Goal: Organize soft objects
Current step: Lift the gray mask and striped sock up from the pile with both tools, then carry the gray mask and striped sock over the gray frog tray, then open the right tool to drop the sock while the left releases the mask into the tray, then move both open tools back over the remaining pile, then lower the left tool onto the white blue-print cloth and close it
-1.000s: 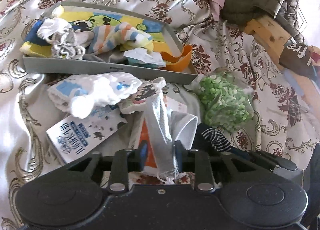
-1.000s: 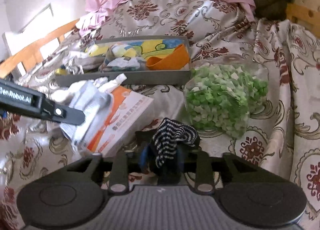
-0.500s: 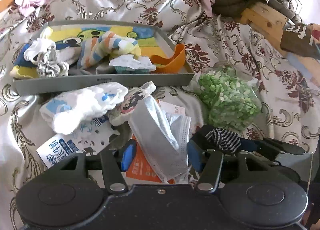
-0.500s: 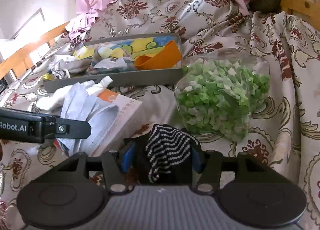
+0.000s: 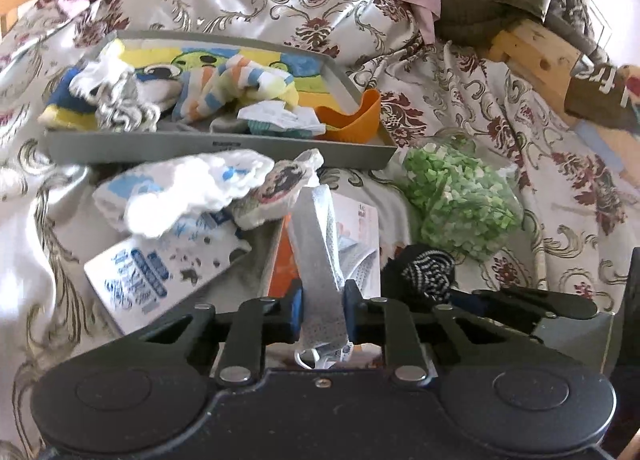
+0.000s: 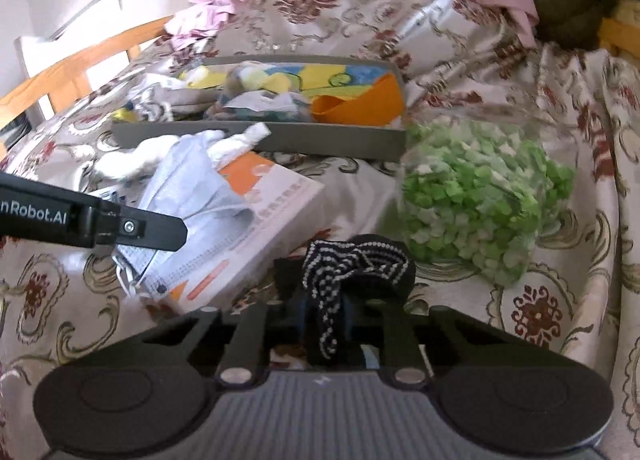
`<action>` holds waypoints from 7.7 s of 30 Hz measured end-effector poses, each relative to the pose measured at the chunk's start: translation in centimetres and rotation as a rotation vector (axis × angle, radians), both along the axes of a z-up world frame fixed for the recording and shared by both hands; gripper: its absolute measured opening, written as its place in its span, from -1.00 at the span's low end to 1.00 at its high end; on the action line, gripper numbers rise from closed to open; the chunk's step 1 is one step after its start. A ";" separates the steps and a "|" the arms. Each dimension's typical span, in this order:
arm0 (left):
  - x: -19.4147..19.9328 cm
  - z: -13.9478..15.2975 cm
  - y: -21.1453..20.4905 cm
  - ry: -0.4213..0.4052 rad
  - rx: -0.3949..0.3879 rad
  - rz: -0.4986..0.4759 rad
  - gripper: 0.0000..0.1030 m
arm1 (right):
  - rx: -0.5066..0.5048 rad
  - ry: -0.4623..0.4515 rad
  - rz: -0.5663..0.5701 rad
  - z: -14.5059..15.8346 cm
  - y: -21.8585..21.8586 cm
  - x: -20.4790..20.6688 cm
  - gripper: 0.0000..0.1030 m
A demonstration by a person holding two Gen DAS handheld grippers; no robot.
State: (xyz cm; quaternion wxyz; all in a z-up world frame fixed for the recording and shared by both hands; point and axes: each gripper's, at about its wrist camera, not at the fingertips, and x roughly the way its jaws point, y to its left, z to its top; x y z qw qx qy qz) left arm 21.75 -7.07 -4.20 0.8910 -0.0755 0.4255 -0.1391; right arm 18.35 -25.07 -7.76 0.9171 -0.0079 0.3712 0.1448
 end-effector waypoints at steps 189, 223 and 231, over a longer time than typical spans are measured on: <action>-11.2 1.2 10.7 -0.043 0.033 0.442 0.98 | 0.034 -0.209 -0.017 4.5 5.5 -10.7 0.99; 7.0 -1.8 12.6 -0.036 -0.197 0.076 0.98 | -0.011 -0.240 0.080 4.0 5.9 1.2 0.99; 9.3 -3.6 14.3 0.101 -0.455 0.119 0.98 | -0.115 -0.146 0.254 4.8 7.5 5.9 0.99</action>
